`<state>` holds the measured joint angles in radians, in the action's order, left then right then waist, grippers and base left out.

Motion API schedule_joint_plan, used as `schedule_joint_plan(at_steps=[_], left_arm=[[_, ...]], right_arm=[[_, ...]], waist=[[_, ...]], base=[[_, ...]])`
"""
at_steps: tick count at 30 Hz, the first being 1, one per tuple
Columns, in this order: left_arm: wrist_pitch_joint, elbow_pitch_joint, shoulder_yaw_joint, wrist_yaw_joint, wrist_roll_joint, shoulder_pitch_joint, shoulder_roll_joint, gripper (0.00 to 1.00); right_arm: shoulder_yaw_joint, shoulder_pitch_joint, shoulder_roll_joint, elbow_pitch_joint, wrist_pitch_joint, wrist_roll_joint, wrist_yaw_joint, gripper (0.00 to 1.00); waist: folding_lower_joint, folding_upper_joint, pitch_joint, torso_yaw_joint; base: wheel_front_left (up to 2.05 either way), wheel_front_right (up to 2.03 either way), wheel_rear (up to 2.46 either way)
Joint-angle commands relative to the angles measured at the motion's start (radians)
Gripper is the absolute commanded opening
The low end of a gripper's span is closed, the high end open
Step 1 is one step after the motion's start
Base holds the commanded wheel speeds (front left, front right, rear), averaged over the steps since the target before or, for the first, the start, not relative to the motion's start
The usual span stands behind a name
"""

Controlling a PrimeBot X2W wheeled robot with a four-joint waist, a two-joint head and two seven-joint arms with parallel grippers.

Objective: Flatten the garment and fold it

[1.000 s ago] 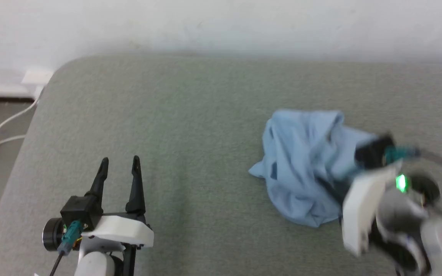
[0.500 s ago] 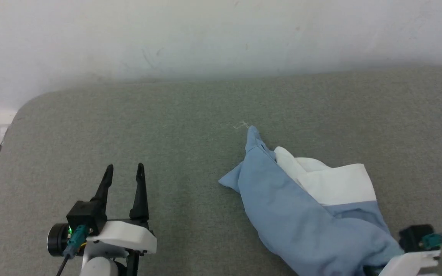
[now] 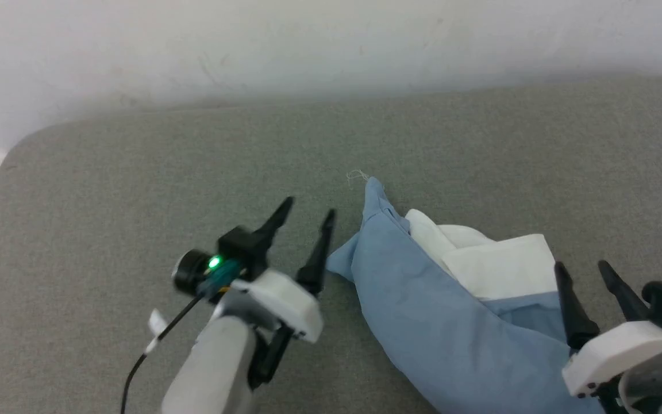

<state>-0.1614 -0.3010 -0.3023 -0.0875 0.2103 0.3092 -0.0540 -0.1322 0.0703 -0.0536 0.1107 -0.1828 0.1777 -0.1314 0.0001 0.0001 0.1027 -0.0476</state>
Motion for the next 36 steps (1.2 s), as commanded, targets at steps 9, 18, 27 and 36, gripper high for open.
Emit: schedule_joint_plan(at_steps=[9, 18, 27, 36], left_arm=[[0.372, -0.185, -0.184, 0.033, 0.18, 0.232, 0.004, 1.0], [0.502, -0.165, -0.234, 0.015, 0.208, 0.288, -0.012, 0.0], [0.071, -0.087, -0.195, 0.058, 0.144, 0.404, -0.004, 0.0], [0.028, 0.005, -0.129, 0.113, 0.209, 0.263, -0.061, 0.0]], right_arm=[[0.079, -0.074, 0.003, -0.056, 0.035, 0.029, 0.001, 1.0], [0.087, -0.08, 0.003, -0.078, 0.049, 0.04, 0.001, 1.0], [0.083, -0.085, 0.003, -0.076, 0.045, 0.037, 0.001, 1.0], [0.085, -0.074, 0.003, -0.061, 0.027, 0.037, 0.001, 1.0]], waist=[[-0.0001, -0.0001, 0.071, -0.073], [-0.0001, -0.0001, 0.068, -0.098], [-0.0001, -0.0001, 0.049, -0.069], [-0.0001, -0.0001, 0.029, -0.006]], base=[[0.0, 0.0, 0.0], [0.0, 0.0, 0.0], [0.0, 0.0, 0.0], [0.0, 0.0, 0.0]])
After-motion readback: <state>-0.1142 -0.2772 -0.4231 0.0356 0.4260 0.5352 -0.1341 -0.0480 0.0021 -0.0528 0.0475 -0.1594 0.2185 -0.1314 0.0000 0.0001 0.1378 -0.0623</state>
